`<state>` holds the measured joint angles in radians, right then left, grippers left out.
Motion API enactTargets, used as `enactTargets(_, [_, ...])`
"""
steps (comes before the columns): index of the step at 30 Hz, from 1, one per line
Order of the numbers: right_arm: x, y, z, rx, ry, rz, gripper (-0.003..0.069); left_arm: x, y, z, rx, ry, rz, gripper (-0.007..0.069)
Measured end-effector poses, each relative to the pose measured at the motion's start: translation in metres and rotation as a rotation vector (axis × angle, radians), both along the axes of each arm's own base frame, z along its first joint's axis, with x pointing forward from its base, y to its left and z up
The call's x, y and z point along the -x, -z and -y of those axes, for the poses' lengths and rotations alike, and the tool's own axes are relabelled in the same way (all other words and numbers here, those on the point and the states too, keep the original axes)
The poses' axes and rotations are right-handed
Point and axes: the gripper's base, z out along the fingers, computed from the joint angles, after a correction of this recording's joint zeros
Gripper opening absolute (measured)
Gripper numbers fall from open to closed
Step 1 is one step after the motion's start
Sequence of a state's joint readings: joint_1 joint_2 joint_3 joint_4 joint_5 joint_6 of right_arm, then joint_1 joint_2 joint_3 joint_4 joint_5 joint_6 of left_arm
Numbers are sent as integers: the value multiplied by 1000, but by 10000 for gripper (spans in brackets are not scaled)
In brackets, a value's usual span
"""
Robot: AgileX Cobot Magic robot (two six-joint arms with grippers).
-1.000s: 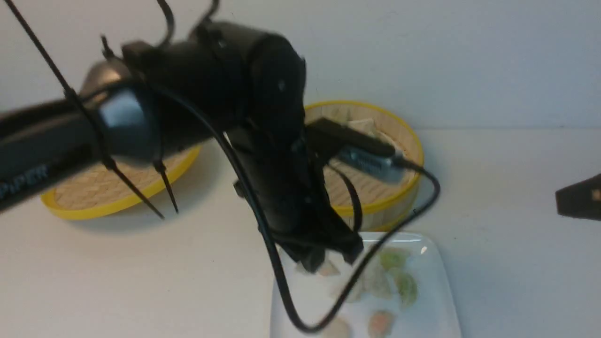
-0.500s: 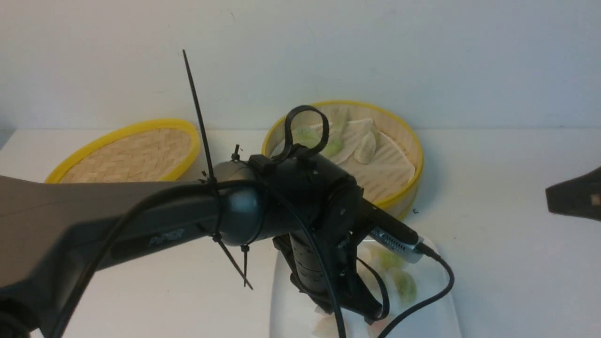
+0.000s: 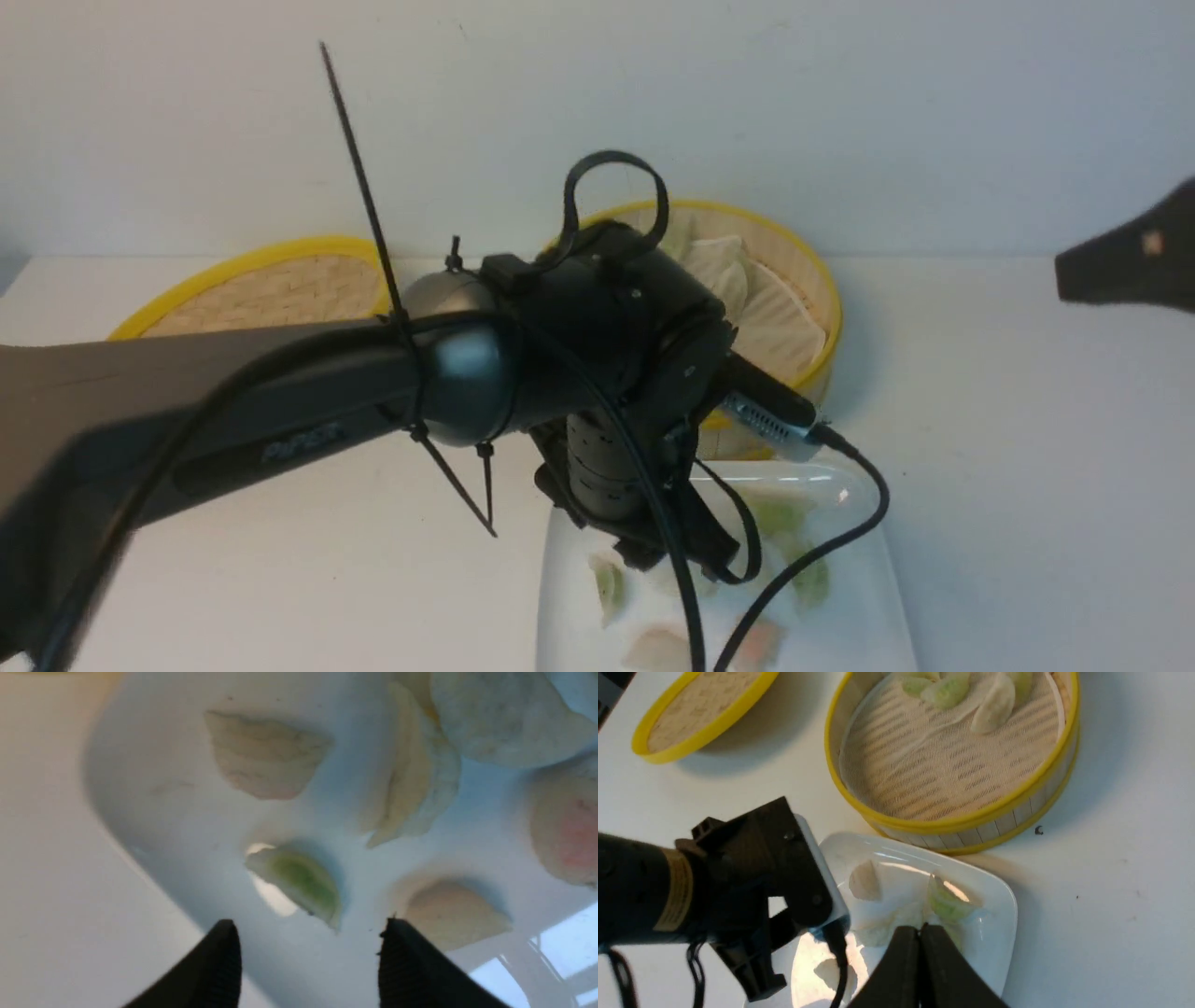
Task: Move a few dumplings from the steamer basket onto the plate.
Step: Use the right arm to grab a dumpling from inside the steamer
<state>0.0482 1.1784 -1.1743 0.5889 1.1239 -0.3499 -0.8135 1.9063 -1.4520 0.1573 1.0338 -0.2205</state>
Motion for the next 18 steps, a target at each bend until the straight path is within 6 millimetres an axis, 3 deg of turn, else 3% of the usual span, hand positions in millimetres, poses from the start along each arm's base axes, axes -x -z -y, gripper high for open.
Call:
enactTargets(3, [-37,5,-21,25,-70,-41,-11,9,-52,-21,6,-28,124,73])
enactTargets(4, [-37,5,-21,25,-70,-41,-11,10,-56,-22,10,-29,128,73])
enactTargets(5, [-55,14,-34,46,-104,-77,-10,19,-84,-36,28,-56,179,22])
enactTargets(12, [-125,50,-68,135,-79,-170,36,74,-181,-94,227,-118,342,-6])
enactTargets(16, [-167,77,-81,151,-58,-197,134,111,-220,-130,365,-135,411,-6])
enactTargets(18, [-178,81,-84,153,-55,-188,175,122,-228,-141,403,-138,431,-6])
